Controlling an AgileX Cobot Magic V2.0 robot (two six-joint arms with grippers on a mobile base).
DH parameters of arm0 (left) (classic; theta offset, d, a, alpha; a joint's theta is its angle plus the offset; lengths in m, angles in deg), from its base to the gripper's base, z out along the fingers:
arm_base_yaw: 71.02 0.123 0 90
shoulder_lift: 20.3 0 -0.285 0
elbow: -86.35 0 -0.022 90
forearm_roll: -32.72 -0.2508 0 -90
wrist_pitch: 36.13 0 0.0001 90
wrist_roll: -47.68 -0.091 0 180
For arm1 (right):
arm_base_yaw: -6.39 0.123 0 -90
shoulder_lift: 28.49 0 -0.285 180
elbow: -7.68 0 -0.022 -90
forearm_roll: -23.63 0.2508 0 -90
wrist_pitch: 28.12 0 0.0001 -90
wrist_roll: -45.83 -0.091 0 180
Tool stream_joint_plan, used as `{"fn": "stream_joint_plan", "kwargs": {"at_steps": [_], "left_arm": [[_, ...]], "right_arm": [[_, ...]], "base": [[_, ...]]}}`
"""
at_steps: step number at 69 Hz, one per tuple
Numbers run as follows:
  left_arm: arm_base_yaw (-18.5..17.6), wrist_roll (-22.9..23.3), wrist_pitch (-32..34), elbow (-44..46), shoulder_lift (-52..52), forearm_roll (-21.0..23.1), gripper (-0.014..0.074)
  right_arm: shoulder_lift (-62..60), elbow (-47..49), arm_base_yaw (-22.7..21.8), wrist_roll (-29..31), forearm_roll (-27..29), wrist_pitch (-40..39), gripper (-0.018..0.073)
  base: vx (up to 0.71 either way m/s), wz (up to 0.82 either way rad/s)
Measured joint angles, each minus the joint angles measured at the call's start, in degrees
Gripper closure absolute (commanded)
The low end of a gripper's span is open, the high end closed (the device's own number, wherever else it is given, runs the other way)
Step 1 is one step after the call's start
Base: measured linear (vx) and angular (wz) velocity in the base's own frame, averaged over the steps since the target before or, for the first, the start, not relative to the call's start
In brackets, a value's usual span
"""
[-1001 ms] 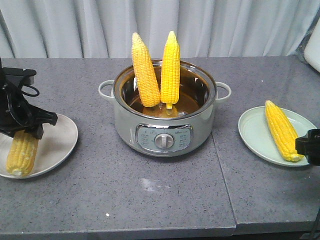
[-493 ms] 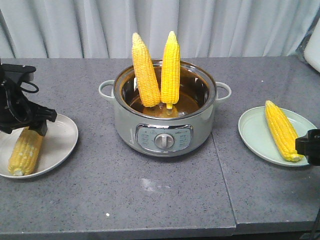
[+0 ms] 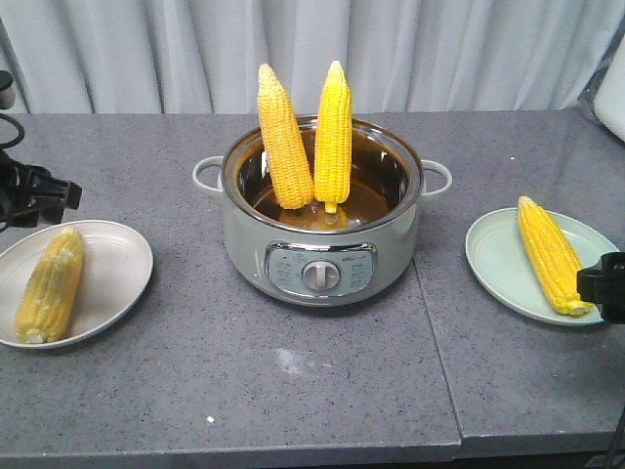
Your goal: Distribute corn equally
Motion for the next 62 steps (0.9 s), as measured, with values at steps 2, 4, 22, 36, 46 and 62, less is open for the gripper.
{"fn": "stream_joint_plan", "kwargs": {"at_steps": [2,4,22,36,46,62], "left_arm": [[0.0,-0.1,0.8,-1.4,1.1,0.0,0.0226],[0.0,-0.1,1.4,-3.1,2.3,0.0,0.0226],[0.0,-0.1,7.2,-14.7,12.3,0.0,0.0226],[0.0,0.0,13.1,-22.0,19.2,0.0,0.0226],[0.0,0.1,14.0,-22.4,20.6,0.0,0.0226],[0.0,0.2,13.4,-22.4,20.5,0.0,0.0226]], "right_arm": [[0.0,0.0,0.0,0.0,0.0,0.0,0.0047],[0.0,0.0,0.0,0.0,0.0,0.0,0.0047],[0.0,0.0,0.0,0.0,0.0,0.1,0.0047],[0.0,0.0,0.0,0.0,0.0,0.1,0.0047],[0.0,0.0,0.0,0.0,0.0,0.1,0.0047],[0.0,0.0,0.0,0.0,0.0,0.1,0.0047]], "base": [[0.00,0.00],[0.00,0.00],[0.00,0.00],[0.00,0.00],[0.00,0.00],[0.00,0.00]]}}
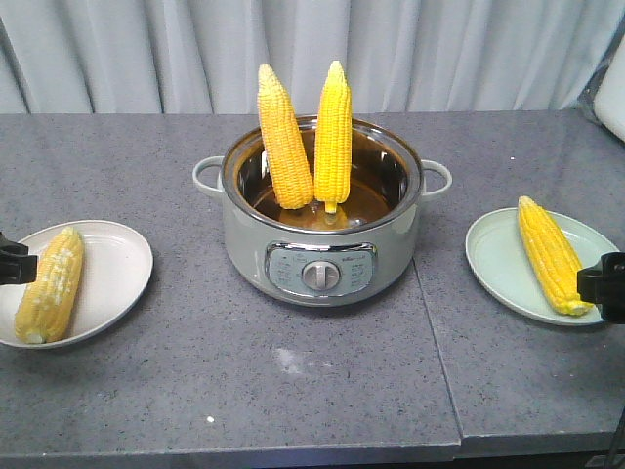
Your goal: Distribute corn equally
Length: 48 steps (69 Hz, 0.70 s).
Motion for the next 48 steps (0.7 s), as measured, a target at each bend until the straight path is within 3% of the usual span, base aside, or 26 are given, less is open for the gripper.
{"fn": "stream_joint_plan", "kwargs": {"at_steps": [48], "left_arm": [[0.0,0.0,-0.1,0.0,0.0,0.0,0.0226]], "right_arm": [[0.0,0.0,0.0,0.0,0.0,-0.6,0.0047]], "base": [[0.00,0.00]]}}
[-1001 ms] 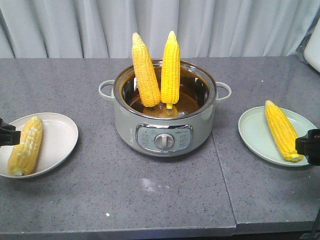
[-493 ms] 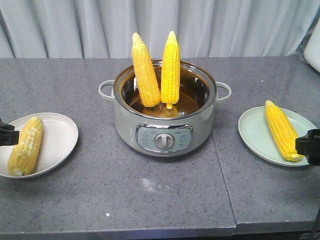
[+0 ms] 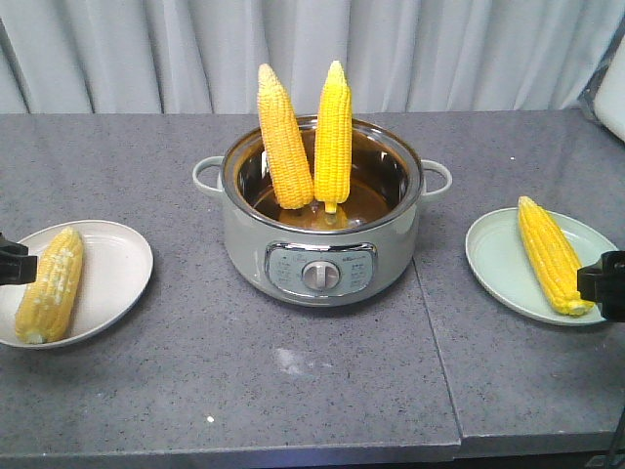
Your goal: Distribute corn equally
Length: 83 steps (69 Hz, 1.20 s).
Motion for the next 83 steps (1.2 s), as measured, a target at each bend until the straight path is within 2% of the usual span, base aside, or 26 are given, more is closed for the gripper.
{"fn": "stream_joint_plan", "kwargs": {"at_steps": [11,18,21,26,33,39,46,56,70,83], "left_arm": [[0.0,0.0,0.0,0.0,0.0,0.0,0.0226],[0.0,0.0,0.0,0.0,0.0,0.0,0.0226],[0.0,0.0,0.0,0.0,0.0,0.0,0.0226],[0.0,0.0,0.0,0.0,0.0,0.0,0.0226],[0.0,0.0,0.0,0.0,0.0,0.0,0.0226],[0.0,0.0,0.0,0.0,0.0,0.0,0.0226],[0.0,0.0,0.0,0.0,0.0,0.0,0.0226],[0.0,0.0,0.0,0.0,0.0,0.0,0.0226],[0.0,0.0,0.0,0.0,0.0,0.0,0.0226],[0.0,0.0,-0.1,0.0,0.0,0.0,0.0226]], "right_arm": [[0.0,0.0,0.0,-0.2,1.0,-0.3,0.0047],[0.0,0.6,0.0,1.0,5.8,-3.2,0.0047],[0.2,1.5,0.2,3.1,8.7,-4.1,0.0047],[1.4,4.7,1.8,10.3,14.1,-5.3,0.0047],[4.9,10.9,6.8,19.7,20.4,-5.6,0.0047],[9.8,16.5,10.8,22.4,24.0,-5.4,0.0047],[16.3,23.9,14.7,22.8,25.4,-3.8,0.0047],[25.8,35.0,17.8,21.7,25.6,-0.2,0.0047],[37.6,48.7,19.0,17.4,25.6,4.8,0.0041],[45.8,56.7,19.1,13.3,25.6,7.6,0.0012]], "base": [[0.00,0.00],[0.00,0.00],[0.00,0.00],[0.00,0.00],[0.00,0.00],[0.00,0.00],[0.00,0.00],[0.00,0.00],[0.00,0.00],[0.00,0.00]]}}
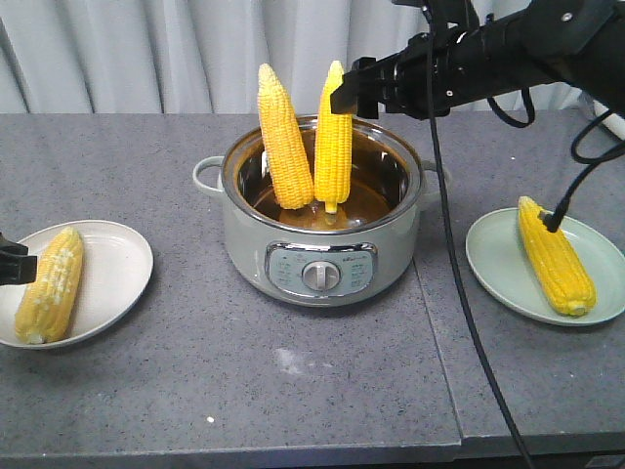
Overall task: Distribute corn equally
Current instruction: 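Reach the right gripper into the pot and grasp a corn cob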
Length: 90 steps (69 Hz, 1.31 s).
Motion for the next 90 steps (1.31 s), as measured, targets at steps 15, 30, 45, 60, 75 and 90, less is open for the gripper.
{"fn": "stream_joint_plan", "kwargs": {"at_steps": [15,30,45,60,75,90], "left_arm": [[0.0,0.0,0.0,0.0,0.0,0.0,0.0226],[0.0,0.0,0.0,0.0,0.0,0.0,0.0226],[0.0,0.0,0.0,0.0,0.0,0.0,0.0226],[0.0,0.0,0.0,0.0,0.0,0.0,0.0226],[0.0,0.0,0.0,0.0,0.0,0.0,0.0226],[0.0,0.0,0.0,0.0,0.0,0.0,0.0226]], "right_arm": [[5.9,3.2,0.0,-1.6,0.5,0.9,-0.0008],[9.5,5.4,0.8,-1.8,1.1,0.8,-0.0008],[12.5,6.0,1.5,-2.5,1.3,0.0,-0.0008],[13.9,6.0,1.6,-2.6,1.8,-2.9,-0.0008],[14.2,6.1,1.6,-2.6,2.2,-5.0,-0.0008],[15.4,6.6,1.9,-2.6,3.1,-6.3,0.0009]], "base": [[0.00,0.00],[0.00,0.00],[0.00,0.00],[0.00,0.00],[0.00,0.00],[0.00,0.00]]}}
